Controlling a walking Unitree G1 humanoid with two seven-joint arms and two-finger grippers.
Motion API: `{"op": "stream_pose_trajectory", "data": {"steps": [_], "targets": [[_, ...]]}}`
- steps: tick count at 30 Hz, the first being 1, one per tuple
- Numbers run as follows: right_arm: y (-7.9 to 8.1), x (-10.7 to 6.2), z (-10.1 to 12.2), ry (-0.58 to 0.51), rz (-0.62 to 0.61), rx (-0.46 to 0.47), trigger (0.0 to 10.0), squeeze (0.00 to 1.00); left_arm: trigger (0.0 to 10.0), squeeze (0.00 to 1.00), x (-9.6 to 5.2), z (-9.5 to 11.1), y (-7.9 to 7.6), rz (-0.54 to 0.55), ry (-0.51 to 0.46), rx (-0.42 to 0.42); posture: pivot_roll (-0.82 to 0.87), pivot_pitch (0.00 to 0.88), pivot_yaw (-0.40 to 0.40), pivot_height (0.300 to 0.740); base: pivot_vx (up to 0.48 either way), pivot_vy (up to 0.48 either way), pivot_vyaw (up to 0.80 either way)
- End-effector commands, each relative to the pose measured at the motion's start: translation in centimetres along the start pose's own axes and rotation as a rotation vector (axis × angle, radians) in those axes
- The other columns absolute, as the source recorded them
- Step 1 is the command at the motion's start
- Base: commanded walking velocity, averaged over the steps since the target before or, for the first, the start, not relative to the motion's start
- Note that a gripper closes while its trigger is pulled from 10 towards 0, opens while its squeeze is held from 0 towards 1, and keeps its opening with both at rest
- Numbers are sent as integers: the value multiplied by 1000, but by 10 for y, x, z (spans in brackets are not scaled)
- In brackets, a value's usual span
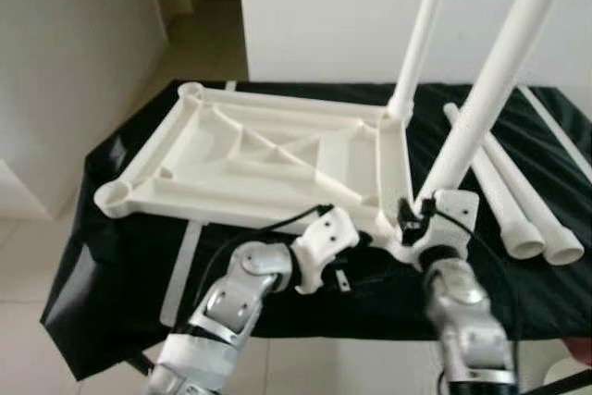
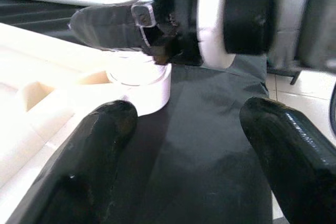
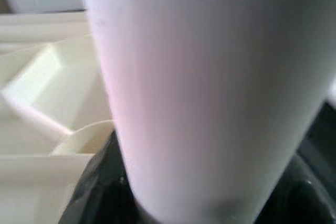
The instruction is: Building children table
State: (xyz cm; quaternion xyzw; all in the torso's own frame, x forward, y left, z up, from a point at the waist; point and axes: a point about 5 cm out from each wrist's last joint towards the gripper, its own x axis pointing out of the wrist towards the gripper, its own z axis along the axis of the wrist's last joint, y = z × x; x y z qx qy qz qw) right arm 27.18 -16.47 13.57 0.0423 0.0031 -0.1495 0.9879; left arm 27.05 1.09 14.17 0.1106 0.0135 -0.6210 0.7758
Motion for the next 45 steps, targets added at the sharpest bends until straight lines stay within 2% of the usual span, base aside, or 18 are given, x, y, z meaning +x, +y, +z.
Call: {"op": "stream_pose_trajectory", "data": {"steps": [1,3,5,11,17,22,23,24,25,29,34,39,40,43,44,45], "targets": [[-6,-5,-15,79,-130,64,10000,0,10000,0,-1,1,4,60,4,3,9,0,-3,740,0,0,0],[6,-5,-8,57,-105,106,10000,0,10000,0,-1,1,3,54,2,1,4,0,3,740,0,0,0],[9,-7,-6,55,-90,114,10000,0,10000,0,-1,1,3,50,2,-1,3,0,1,740,0,0,0],[10,-11,-7,75,-82,124,10000,0,10000,0,-1,0,3,51,4,-3,5,0,0,740,0,0,0],[13,-11,-3,39,-72,99,10000,0,10000,0,0,0,3,58,-1,-7,12,0,-9,740,0,0,0],[12,-9,-1,27,-41,126,10000,0,10000,0,0,1,2,56,-5,-7,19,0,-16,740,0,0,0],[12,-9,0,20,-16,124,10000,196,10000,0,0,2,1,55,-7,-6,20,0,-19,740,0,0,0],[12,-9,0,20,-16,124,10000,196,10000,0,0,2,1,55,-7,-6,20,0,-19,740,0,0,0],[10,-8,0,31,-20,109,10000,1000,10000,0,0,2,1,58,-5,-5,21,0,-22,740,0,0,0],[6,-8,-2,39,-23,127,10000,1000,10000,0,1,2,1,61,-6,-4,22,0,-24,740,0,0,0],[1,-7,2,-3,50,89,10000,1000,10000,0,2,4,1,63,-12,-5,26,0,-26,740,0,0,0],[-7,-8,-2,10,118,44,10000,1000,10000,0,1,4,1,62,-11,-4,25,0,-23,740,0,0,0],[-12,-8,-5,20,147,30,10000,1000,10000,0,1,4,1,62,-9,-4,22,0,-23,740,0,0,0],[-17,-7,-6,25,156,15,10000,1000,10000,0,1,4,1,61,-10,-4,17,0,-23,740,0,0,0],[-19,-6,-7,26,184,4,10000,878,10000,0,2,3,1,61,-8,-2,17,0,-23,740,0,0,0],[-20,-6,-7,27,202,-2,10000,482,10000,0,2,3,0,60,-7,0,17,0,-23,740,0,0,0]]}}
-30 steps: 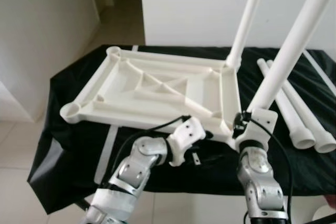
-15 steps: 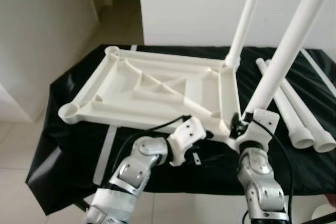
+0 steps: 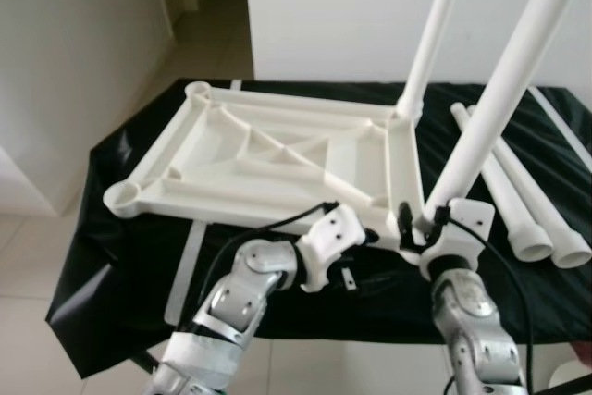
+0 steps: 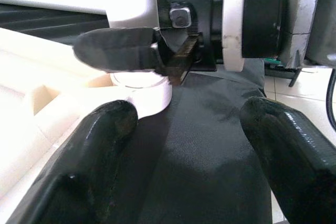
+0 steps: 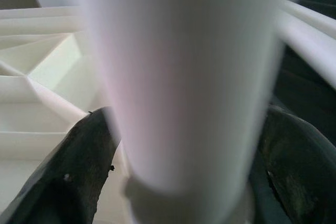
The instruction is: Building children table
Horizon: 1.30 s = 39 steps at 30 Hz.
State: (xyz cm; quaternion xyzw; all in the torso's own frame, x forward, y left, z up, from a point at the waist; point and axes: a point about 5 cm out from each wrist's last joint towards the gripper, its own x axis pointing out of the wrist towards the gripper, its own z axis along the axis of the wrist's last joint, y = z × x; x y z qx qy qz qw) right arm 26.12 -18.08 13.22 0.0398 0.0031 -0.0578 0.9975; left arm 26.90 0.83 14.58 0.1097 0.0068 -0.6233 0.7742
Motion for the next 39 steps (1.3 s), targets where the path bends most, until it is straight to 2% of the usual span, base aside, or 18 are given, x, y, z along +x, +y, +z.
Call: {"op": "stream_pose_trajectory", "data": {"steps": [1,2,3,6,8,10,13,16,18,24,29,32,33,34,35,39], "targets": [[-2,0,-5,14,51,0,10000,275,10000,0,1,-3,2,65,6,-7,11,0,-21,740,0,0,0],[-2,0,-5,8,79,-8,10000,90,10000,0,1,-4,2,67,9,-5,10,0,-21,740,0,0,0],[-4,1,-4,1,95,-27,10000,0,10000,0,1,-5,2,72,11,4,10,0,-21,740,0,0,0],[-9,2,-5,4,108,-52,10000,0,10000,0,1,-6,3,86,15,16,10,0,-21,740,0,0,0],[-15,5,-6,11,166,-94,10000,0,10000,0,1,-6,5,100,15,22,8,0,-22,740,0,0,0],[-15,5,-6,11,166,-94,10000,0,10000,0,1,-6,5,100,15,22,8,0,-22,740,0,0,0],[-20,8,0,1,273,-133,10000,0,10000,0,2,-6,6,102,14,31,6,0,-21,740,0,0,0],[-22,11,4,-4,310,-143,10000,0,10000,0,2,-5,6,100,15,36,4,0,-22,740,0,0,0],[-28,20,10,-11,365,-157,10000,0,10000,0,4,-5,5,97,16,41,6,0,-23,740,0,0,0],[-24,32,18,-21,535,-179,10000,0,10000,0,4,0,8,96,2,52,6,0,-21,740,0,0,0],[-23,35,18,-13,590,-182,10000,0,10000,0,5,1,8,94,-5,50,7,0,-23,740,0,0,0],[-24,37,16,15,666,-203,10000,0,10000,0,5,1,7,95,-11,49,11,0,-28,740,0,0,0],[-24,37,15,24,686,-205,4353,0,10000,0,6,1,7,95,-13,49,11,0,-29,740,0,0,0],[-25,37,14,29,697,-205,4353,0,10000,0,6,1,7,95,-14,49,12,0,-31,740,0,0,0],[-28,37,13,34,695,-229,0,0,10000,0,6,1,7,96,-14,50,12,0,-33,740,0,0,0],[-31,37,11,52,702,-233,0,0,10000,0,6,2,7,98,-16,50,12,0,-34,740,0,0,0]]}}
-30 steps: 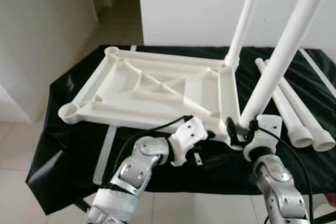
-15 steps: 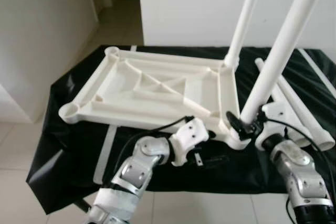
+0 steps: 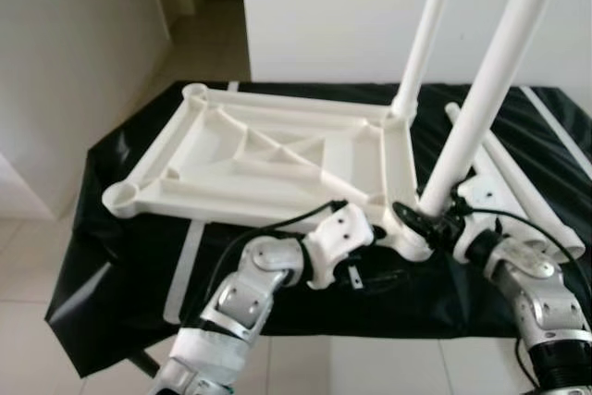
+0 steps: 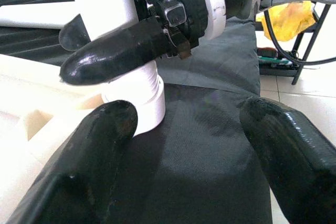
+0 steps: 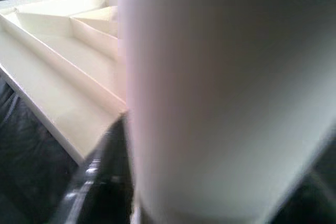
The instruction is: Building children table
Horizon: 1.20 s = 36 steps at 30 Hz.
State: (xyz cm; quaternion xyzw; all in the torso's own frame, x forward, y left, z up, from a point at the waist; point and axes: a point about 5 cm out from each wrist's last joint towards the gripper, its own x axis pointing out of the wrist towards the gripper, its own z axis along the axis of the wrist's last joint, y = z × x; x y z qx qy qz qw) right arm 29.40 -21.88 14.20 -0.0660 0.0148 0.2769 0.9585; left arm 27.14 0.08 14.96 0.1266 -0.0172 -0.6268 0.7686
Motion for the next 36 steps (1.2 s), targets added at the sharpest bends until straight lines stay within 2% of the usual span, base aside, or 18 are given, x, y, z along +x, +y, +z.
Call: {"op": "stream_pose_trajectory", "data": {"steps": [1,8,9,11,12,15,18,19,26,28,29,30,31,33,34,35,36], "targets": [[1,2,-2,15,28,-13,0,0,10000,0,-1,-3,5,105,3,-7,12,0,-34,740,0,0,0],[3,-3,-9,34,36,-4,0,0,10000,0,-1,-3,5,103,2,-6,14,0,-33,740,0,0,0],[3,-4,-10,33,23,8,2196,0,10000,0,-2,-4,5,102,2,-6,15,0,-34,740,0,0,0],[3,-5,-10,32,13,17,2196,0,10000,0,-2,-4,4,102,2,-6,15,0,-34,740,0,0,0],[3,-5,-11,29,8,38,10000,0,10000,0,-2,-4,4,102,2,-8,16,0,-36,740,0,0,0],[10,-6,-12,37,-18,76,10000,0,10000,0,-4,-6,3,102,5,-14,16,0,-38,740,0,0,0],[12,-5,-15,67,-60,65,10000,0,10000,0,-4,-6,3,102,6,-15,16,0,-40,740,0,0,0],[13,-5,-17,81,-96,62,10000,0,10000,0,-5,-6,3,103,6,-16,14,0,-38,740,0,0,0],[24,3,-21,81,-420,211,10000,0,10000,0,-2,-5,2,101,-5,-22,11,0,-38,740,0,0,0],[28,3,-21,80,-497,223,10000,0,10000,0,-2,-5,2,101,-5,-22,13,0,-40,740,0,0,0],[28,3,-21,80,-497,223,10000,0,10000,0,-2,-5,2,101,-5,-22,13,0,-40,740,0,0,0],[30,3,-21,76,-540,226,10000,0,10000,0,-2,-5,2,100,-6,-23,13,0,-40,740,0,0,0],[34,2,-20,64,-666,239,10000,0,10000,0,-2,-5,1,99,-5,-23,14,0,-42,740,0,0,0],[34,2,-20,64,-666,239,10000,0,10000,0,-2,-5,1,99,-5,-23,14,0,-42,740,0,0,0],[39,3,-19,53,-776,235,10000,0,10000,0,-2,-5,1,99,-5,-21,15,0,-43,740,0,0,0],[45,5,-19,56,-830,252,10000,0,10000,0,-2,-5,1,99,-4,-20,20,0,-44,740,0,0,0],[45,5,-19,56,-830,252,10000,0,10000,0,-2,-5,1,99,-4,-20,20,0,-44,740,0,0,0]]}}
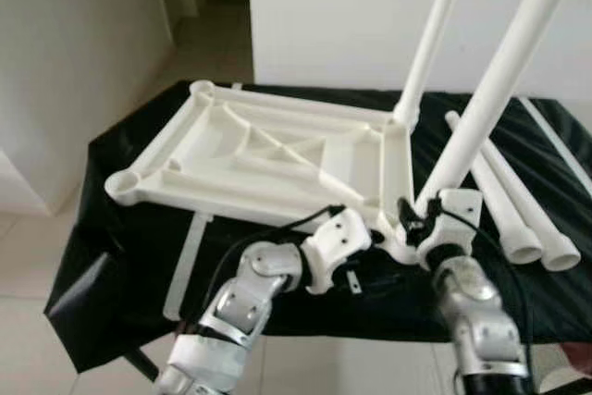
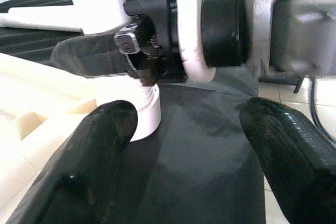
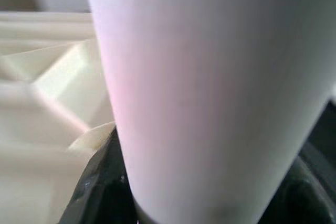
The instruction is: Building children table
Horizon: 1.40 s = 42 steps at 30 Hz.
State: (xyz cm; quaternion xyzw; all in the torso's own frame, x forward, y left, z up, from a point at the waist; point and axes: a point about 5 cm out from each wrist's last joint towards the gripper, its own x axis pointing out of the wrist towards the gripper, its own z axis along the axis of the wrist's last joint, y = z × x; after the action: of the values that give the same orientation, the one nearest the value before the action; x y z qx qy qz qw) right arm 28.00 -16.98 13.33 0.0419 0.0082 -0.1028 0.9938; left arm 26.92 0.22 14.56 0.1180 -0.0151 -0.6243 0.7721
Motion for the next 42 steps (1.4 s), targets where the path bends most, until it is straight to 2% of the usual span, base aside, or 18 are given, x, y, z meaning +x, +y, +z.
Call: {"op": "stream_pose_trajectory", "data": {"steps": [1,3,5,7,12,20,21,22,23,24,32,36,40,41,42], "targets": [[-10,-4,-16,79,-111,8,10000,0,10000,0,-1,-1,4,91,2,-3,20,0,-44,740,0,0,0],[0,-6,-17,88,-126,50,10000,0,10000,0,-1,-1,4,93,0,-3,30,0,-48,740,0,0,0],[12,-7,-14,75,-88,84,10000,0,10000,0,-2,0,4,96,-3,-7,30,0,-44,740,0,0,0],[16,-7,-11,60,-64,88,10000,0,10000,0,-2,0,4,96,-6,-12,27,0,-43,740,0,0,0],[14,-6,-8,55,-66,81,10000,0,10000,0,-1,0,4,87,-7,-12,24,0,-40,740,0,0,0],[20,-7,-8,55,-69,83,10000,0,10000,0,-2,-1,4,90,-4,-12,27,0,-40,740,0,0,0],[20,-7,-8,54,-67,82,10000,365,10000,0,-2,-2,3,88,-2,-12,27,0,-41,740,0,0,0],[20,-7,-8,54,-67,82,10000,365,10000,0,-2,-2,3,88,-2,-12,27,0,-41,740,0,0,0],[20,-7,-8,53,-64,83,10000,941,10000,0,-2,-3,3,87,0,-13,27,0,-42,740,0,0,0],[20,-7,-7,49,-62,82,10000,1000,10000,0,-1,-3,2,86,0,-13,26,0,-43,740,0,0,0],[13,-6,-7,41,-70,71,10000,1000,10000,0,0,-2,3,87,-5,-16,22,0,-46,740,0,0,0],[3,-4,-3,-1,-37,-24,10000,1000,10000,0,1,-2,5,90,-2,-16,16,0,-43,740,0,0,0],[-1,-6,-5,-12,-5,-58,10000,1000,10000,0,1,-2,6,93,-2,-18,17,0,-46,740,0,0,0],[-1,-6,-5,-18,4,-68,10000,635,10000,0,1,-2,6,94,-3,-19,16,0,-47,740,0,0,0],[0,-8,-5,-31,26,-99,10000,0,10000,0,1,-4,6,97,-1,-19,13,0,-48,740,0,0,0]]}}
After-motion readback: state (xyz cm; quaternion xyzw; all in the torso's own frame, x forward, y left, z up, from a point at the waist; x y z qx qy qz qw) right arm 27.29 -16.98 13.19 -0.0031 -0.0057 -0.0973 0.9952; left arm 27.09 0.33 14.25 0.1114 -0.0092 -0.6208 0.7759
